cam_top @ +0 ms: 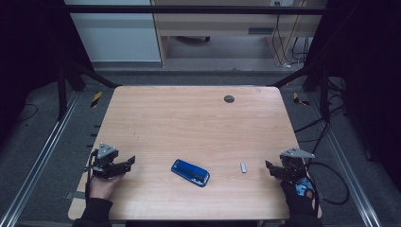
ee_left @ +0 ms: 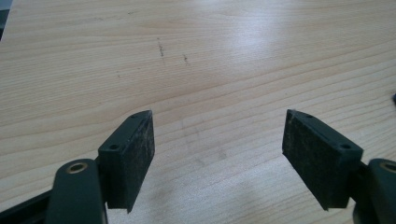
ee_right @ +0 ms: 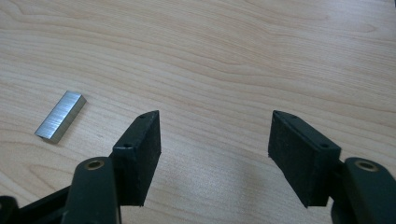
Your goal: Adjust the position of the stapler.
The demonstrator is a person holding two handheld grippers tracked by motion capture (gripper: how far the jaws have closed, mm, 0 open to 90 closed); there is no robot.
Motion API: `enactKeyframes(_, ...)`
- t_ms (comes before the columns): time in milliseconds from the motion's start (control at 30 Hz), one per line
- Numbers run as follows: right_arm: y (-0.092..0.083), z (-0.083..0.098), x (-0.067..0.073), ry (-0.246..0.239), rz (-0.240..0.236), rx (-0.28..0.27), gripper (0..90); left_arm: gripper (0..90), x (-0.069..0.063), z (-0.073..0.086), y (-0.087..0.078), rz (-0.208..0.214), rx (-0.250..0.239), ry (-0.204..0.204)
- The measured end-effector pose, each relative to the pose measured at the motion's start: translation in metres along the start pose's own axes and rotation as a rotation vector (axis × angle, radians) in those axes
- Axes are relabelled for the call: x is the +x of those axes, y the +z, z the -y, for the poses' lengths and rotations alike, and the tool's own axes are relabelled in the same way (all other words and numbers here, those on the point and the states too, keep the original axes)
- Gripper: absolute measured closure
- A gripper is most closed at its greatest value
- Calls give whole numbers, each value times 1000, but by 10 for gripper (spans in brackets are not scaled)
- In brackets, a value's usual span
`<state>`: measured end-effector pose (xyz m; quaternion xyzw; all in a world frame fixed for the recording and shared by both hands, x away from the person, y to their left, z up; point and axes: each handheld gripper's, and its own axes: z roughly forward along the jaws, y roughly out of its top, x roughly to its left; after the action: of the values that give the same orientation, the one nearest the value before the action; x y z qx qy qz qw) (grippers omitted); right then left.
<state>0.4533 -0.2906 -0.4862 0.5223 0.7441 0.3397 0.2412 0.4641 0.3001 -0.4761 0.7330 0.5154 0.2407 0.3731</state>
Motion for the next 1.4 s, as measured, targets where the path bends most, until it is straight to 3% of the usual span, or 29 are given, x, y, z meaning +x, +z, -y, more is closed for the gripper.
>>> enactKeyframes(100,-3,1,-2,-21,-14,-10,365,245,-1,-1,-1,14,4,2)
enactKeyframes(233,-5,0,-3,-14,-27,-7,382,239,-1,0,-3,19,14,10)
enactKeyframes(467,-10,-9,4,-42,-36,-8,400,236,4,4,-13,28,10,17)
enactKeyframes(567,-15,-16,13,-77,-65,-28,399,231,4,6,-12,28,19,19)
enactKeyframes(667,-18,-24,24,-117,-97,-46,398,228,4,9,-11,22,45,53)
enactKeyframes(767,-21,-31,32,-128,-132,-58,398,228,5,11,-12,24,47,51)
enactKeyframes(900,-25,-53,54,-194,-193,-66,393,228,9,14,-17,18,41,37)
enactKeyframes(1133,-20,-78,78,-245,-263,-33,398,231,11,14,-18,9,41,33)
enactKeyframes(1400,-15,-93,102,-286,-322,-9,404,234,7,14,-15,8,49,41)
